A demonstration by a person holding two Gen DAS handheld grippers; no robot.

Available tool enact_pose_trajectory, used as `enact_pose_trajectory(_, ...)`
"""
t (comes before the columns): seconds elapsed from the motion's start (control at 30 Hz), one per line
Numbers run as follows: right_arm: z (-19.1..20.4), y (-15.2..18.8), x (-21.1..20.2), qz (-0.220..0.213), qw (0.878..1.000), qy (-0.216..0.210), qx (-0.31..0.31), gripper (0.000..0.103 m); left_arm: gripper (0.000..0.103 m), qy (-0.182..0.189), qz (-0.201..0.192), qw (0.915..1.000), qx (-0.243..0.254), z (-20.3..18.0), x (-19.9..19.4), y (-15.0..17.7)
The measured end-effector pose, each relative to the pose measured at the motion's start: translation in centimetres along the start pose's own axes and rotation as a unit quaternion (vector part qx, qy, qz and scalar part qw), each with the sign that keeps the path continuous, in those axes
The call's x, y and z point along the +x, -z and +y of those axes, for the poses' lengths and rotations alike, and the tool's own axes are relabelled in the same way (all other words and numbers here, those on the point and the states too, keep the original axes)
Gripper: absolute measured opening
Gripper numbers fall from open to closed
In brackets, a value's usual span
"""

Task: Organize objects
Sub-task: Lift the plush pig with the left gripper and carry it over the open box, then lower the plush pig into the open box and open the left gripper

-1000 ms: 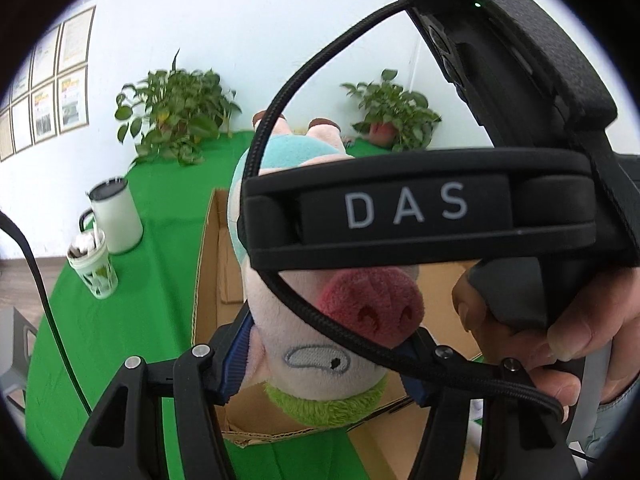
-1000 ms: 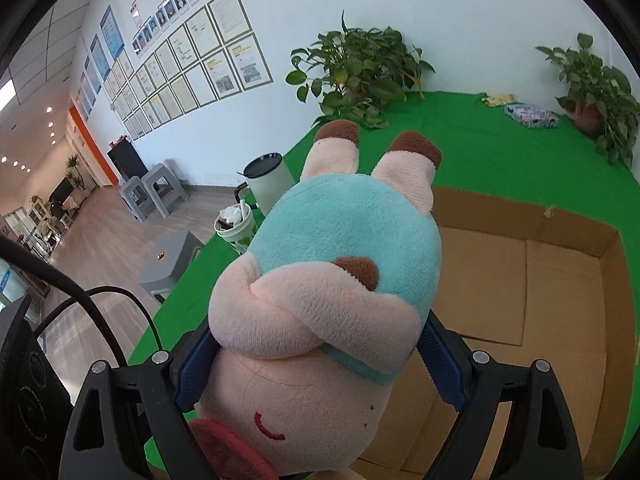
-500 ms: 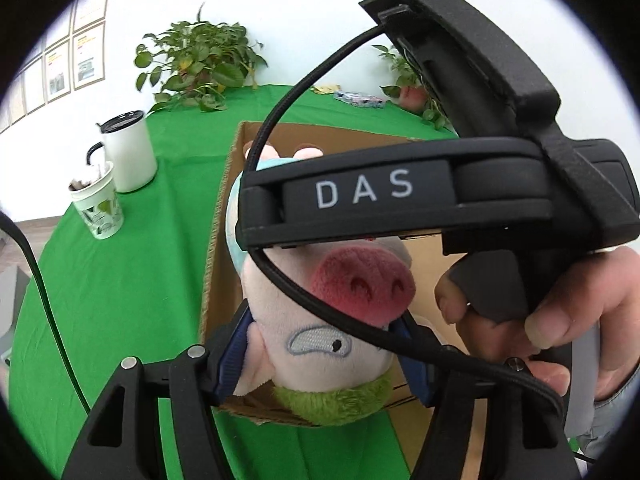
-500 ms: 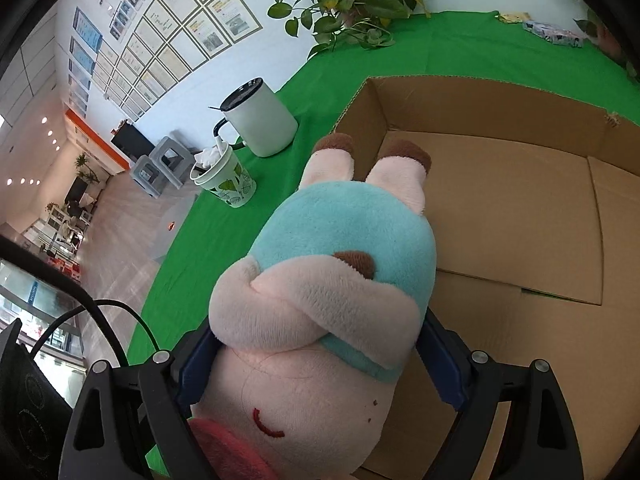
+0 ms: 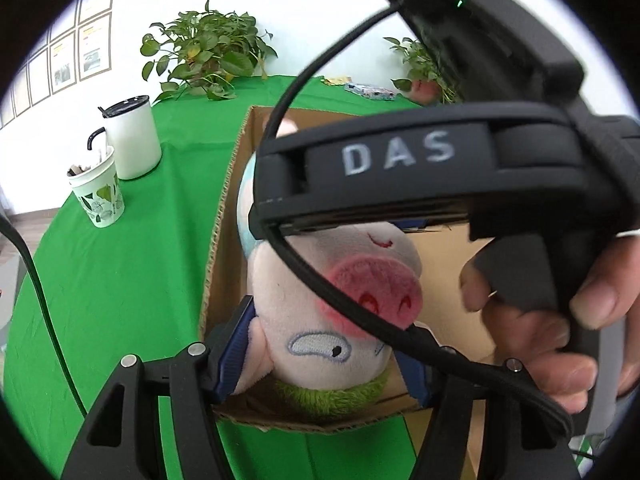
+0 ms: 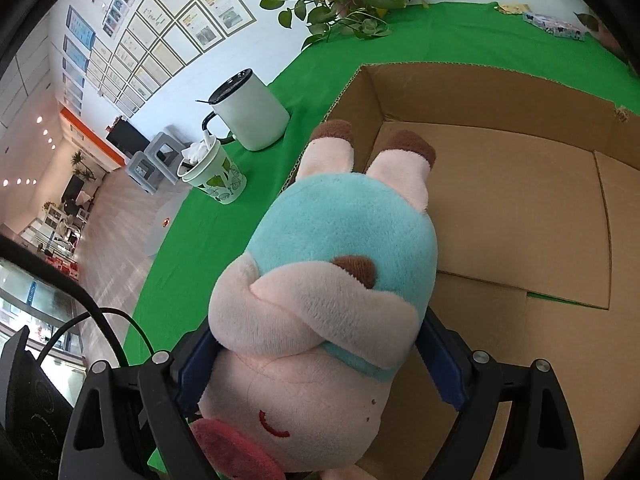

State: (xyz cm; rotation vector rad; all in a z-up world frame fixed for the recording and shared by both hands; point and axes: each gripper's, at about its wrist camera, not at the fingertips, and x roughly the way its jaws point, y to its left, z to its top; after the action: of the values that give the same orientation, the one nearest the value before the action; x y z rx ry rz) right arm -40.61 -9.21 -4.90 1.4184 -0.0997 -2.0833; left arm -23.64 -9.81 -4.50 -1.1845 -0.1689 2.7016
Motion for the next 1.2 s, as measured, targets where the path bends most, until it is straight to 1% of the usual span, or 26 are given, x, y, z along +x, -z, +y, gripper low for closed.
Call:
enact_pose_trajectory(0.07, 0.2, 0.4, -0.8, 0.004, 1.000, 0.008, -0.014, 0.088, 0.064, 0.005, 0.006, 1.0000, -0.002, -0.4, -0.2, 0.1)
enact_pose_trajectory(0.1, 0.3, 0.5, -0.7, 0.010, 1.000, 0.013, -0.014, 0.088, 0.064, -0.001, 0.008, 1.0000, -0.001, -0.5, -0.3, 0.1)
enact_pose_trajectory(0.17, 0.2, 0.6, -0.5, 0.015, 1.000, 0.004, -0.011, 0.088, 0.064, -0.017, 0.009, 0.9998, 0.009, -0.7, -0.5, 0.3)
enact_pose_trajectory(0.23, 0.3, 0.6, 0.6, 0.021, 1.000, -0.006, -0.007, 0.088, 0.064, -0.022, 0.014, 0.9996, 0.005, -0.3, -0.3, 0.4)
enact_pose_trajectory(0.27, 0.2, 0.8, 1.2, 0.026, 1.000, -0.003, -0.002, 0.088, 0.064, -0.028, 0.013, 0.9995, 0.003, -0.2, -0.5, 0.4)
enact_pose_trajectory(0.3, 0.1, 0.9, 1.8, 0.030, 1.000, -0.004, 0.002, 0.090, 0.063, -0.033, 0.006, 0.9994, 0.006, -0.3, -0.9, 0.5)
enact_pose_trajectory(0.37, 0.4, 1.1, 2.3, 0.022, 1.000, -0.007, 0.005, 0.093, 0.060, -0.046, -0.015, 0.9986, 0.021, -0.5, -1.7, 0.6)
enact_pose_trajectory(0.43, 0.4, 1.0, 2.3, 0.022, 1.000, -0.008, 0.012, 0.094, 0.060, -0.064, -0.036, 0.9965, 0.039, -1.0, -2.3, 0.6)
enact_pose_trajectory(0.47, 0.2, 0.9, 2.4, 0.024, 1.000, -0.010, 0.017, 0.094, 0.056, -0.065, -0.036, 0.9960, 0.050, -1.4, -2.2, 0.5)
enact_pose_trajectory(0.5, 0.1, 0.8, 2.3, 0.027, 0.999, -0.013, 0.026, 0.094, 0.049, -0.060, -0.033, 0.9961, 0.055, -1.5, -1.9, 0.5)
enact_pose_trajectory(0.53, -0.1, 0.7, 2.2, 0.028, 0.999, -0.013, 0.034, 0.094, 0.047, -0.054, -0.027, 0.9968, 0.052, -1.5, -1.5, 0.4)
enact_pose_trajectory(0.6, -0.3, 0.6, 1.7, 0.030, 0.998, -0.020, 0.050, 0.094, 0.045, -0.056, -0.024, 0.9975, 0.035, -1.1, -1.0, 0.3)
enact_pose_trajectory(0.67, -0.4, 0.6, 0.8, 0.030, 0.998, -0.033, 0.053, 0.094, 0.045, -0.049, -0.021, 0.9984, 0.020, -0.6, -1.0, 0.1)
enact_pose_trajectory(0.73, -0.3, 0.5, -0.7, 0.024, 0.998, -0.043, 0.049, 0.094, 0.045, -0.048, -0.018, 0.9986, 0.017, -0.5, -1.0, 0.2)
enact_pose_trajectory(0.8, 0.0, 0.3, -2.7, 0.011, 0.998, -0.047, 0.045, 0.094, 0.045, -0.051, -0.015, 0.9984, 0.019, -0.7, -1.0, 0.3)
enact_pose_trajectory(0.87, 0.2, 0.3, -4.9, -0.002, 0.999, -0.039, 0.035, 0.094, 0.045, -0.051, -0.012, 0.9985, 0.017, -0.8, -1.1, 0.3)
enact_pose_trajectory(0.97, 0.2, 1.3, -8.8, -0.042, 0.999, -0.023, 0.025, 0.094, 0.050, -0.057, -0.014, 0.9982, 0.015, -0.9, -1.4, 0.6)
enact_pose_trajectory(1.03, -0.1, 3.0, -12.0, -0.083, 0.996, 0.005, 0.027, 0.094, 0.052, -0.069, -0.018, 0.9973, 0.020, -1.4, -1.9, 0.8)
enact_pose_trajectory(1.07, -0.1, 3.8, -13.1, -0.096, 0.995, 0.020, 0.022, 0.094, 0.052, -0.078, -0.024, 0.9964, 0.026, -1.8, -2.5, 1.1)
enact_pose_trajectory(1.13, 0.0, 6.1, -16.0, -0.138, 0.988, 0.070, 0.009, 0.094, 0.052, -0.085, -0.041, 0.9949, 0.037, -2.3, -3.6, 1.2)
enact_pose_trajectory(1.17, -0.2, 7.2, -17.4, -0.154, 0.984, 0.088, 0.002, 0.094, 0.054, -0.086, -0.053, 0.9939, 0.043, -2.7, -4.5, 1.3)
enact_pose_trajectory(1.2, -0.3, 8.6, -18.6, -0.168, 0.980, 0.107, -0.002, 0.094, 0.062, -0.088, -0.068, 0.9927, 0.049, -2.9, -5.5, 1.4)
